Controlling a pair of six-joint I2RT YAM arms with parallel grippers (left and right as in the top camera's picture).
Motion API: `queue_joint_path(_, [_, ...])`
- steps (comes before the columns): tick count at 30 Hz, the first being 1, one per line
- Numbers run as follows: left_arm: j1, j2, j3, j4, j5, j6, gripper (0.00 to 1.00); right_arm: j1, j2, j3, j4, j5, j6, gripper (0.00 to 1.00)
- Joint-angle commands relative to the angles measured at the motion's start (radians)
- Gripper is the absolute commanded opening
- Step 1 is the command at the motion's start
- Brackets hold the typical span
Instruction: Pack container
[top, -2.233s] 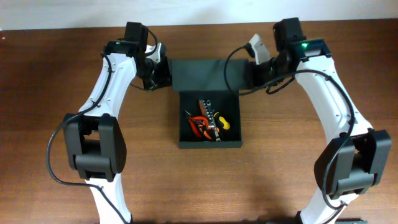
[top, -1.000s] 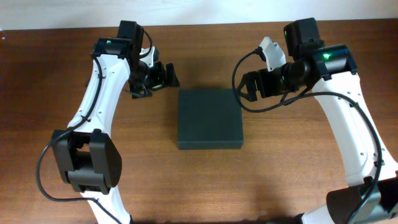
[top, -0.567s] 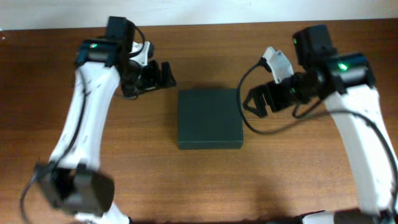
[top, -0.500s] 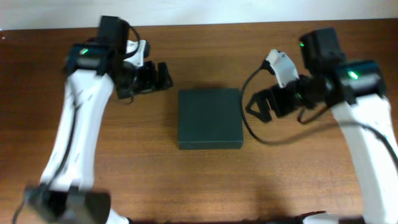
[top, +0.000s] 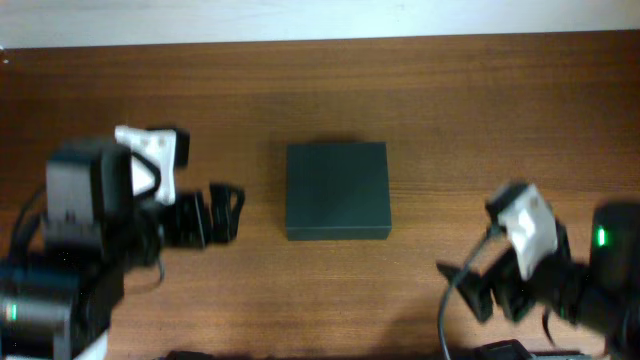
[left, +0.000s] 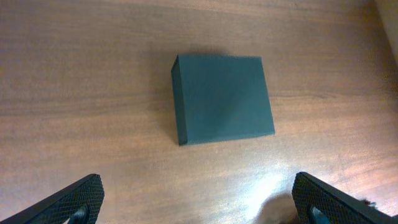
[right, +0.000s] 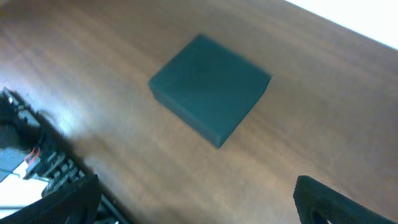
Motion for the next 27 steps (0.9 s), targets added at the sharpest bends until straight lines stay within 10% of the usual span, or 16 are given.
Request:
queue_joint_path(1, [-0.003,-0.126,-0.134,0.024,-0.026,-0.012,0.99,0.005,-0.12,-0.117,0.004,-0.02,-0.014,0.99])
queue_joint_path(14, [-0.003,-0.649,-0.488,0.032,-0.02,-0.093,0.99,0.005,-0.409,-0.259,0.02,-0.028,0.046,0.99])
queue_joint_path(27, [-0.003,-0.686,-0.489,0.031,-0.019,-0.093,0.99,0.005,-0.409,-0.26,0.019,-0.027,0.046,0.99])
